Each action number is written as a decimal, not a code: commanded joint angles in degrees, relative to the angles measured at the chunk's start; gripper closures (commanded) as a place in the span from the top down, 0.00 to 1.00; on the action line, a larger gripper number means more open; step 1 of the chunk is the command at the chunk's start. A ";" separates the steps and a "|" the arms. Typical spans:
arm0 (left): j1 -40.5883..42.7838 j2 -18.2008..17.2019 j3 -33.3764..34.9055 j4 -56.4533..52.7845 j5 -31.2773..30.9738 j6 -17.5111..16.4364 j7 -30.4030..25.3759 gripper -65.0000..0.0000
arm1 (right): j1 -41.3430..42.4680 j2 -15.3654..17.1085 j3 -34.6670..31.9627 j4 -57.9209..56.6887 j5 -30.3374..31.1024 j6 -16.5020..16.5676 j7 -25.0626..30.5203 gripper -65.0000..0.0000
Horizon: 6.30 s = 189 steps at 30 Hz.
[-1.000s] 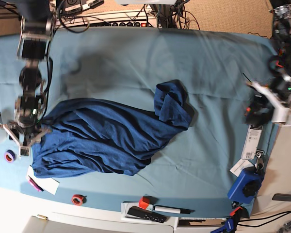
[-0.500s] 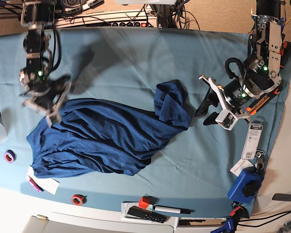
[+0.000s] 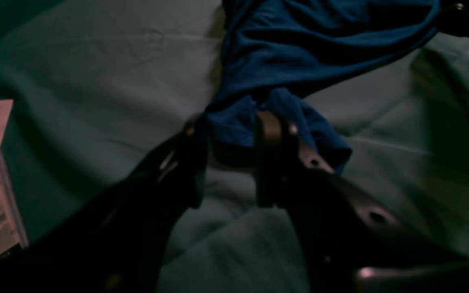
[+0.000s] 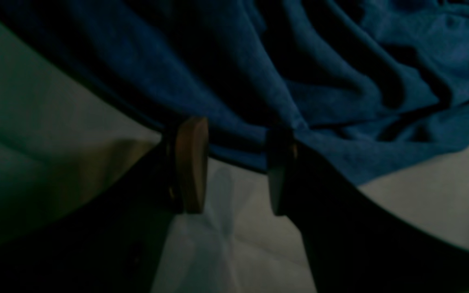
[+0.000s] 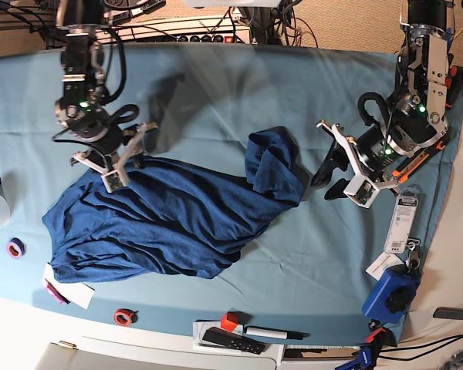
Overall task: Layout the t-shirt on the table in an organized manner, then fold the t-shirt properly
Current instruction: 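Raise the right gripper and move it over the shirt's bunched fold, then grasp the bunched fold of the shirt with the right gripper, then pull the grasped fold away from the shirt body and release, then move the left gripper over the shirt's middle toward the right gripper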
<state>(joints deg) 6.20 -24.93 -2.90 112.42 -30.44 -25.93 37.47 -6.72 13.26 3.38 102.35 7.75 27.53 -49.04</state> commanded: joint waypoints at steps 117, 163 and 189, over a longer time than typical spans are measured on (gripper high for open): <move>-0.33 -0.61 -0.26 0.52 0.92 1.07 -2.82 0.31 | 8.44 -8.50 -22.88 1.44 -5.60 -2.49 -9.07 0.00; -2.14 0.17 -0.22 -4.48 -2.82 -1.62 -5.35 0.31 | -18.80 3.74 -22.75 32.65 -29.90 -19.98 -10.03 0.40; -30.45 19.37 36.20 -30.51 16.92 3.17 -8.13 0.31 | -17.20 3.72 1.20 17.79 -19.30 -21.42 -10.03 0.40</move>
<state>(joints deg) -22.68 -6.00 33.54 80.66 -12.99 -22.61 30.85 -24.27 16.34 4.23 119.15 -10.76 6.48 -60.07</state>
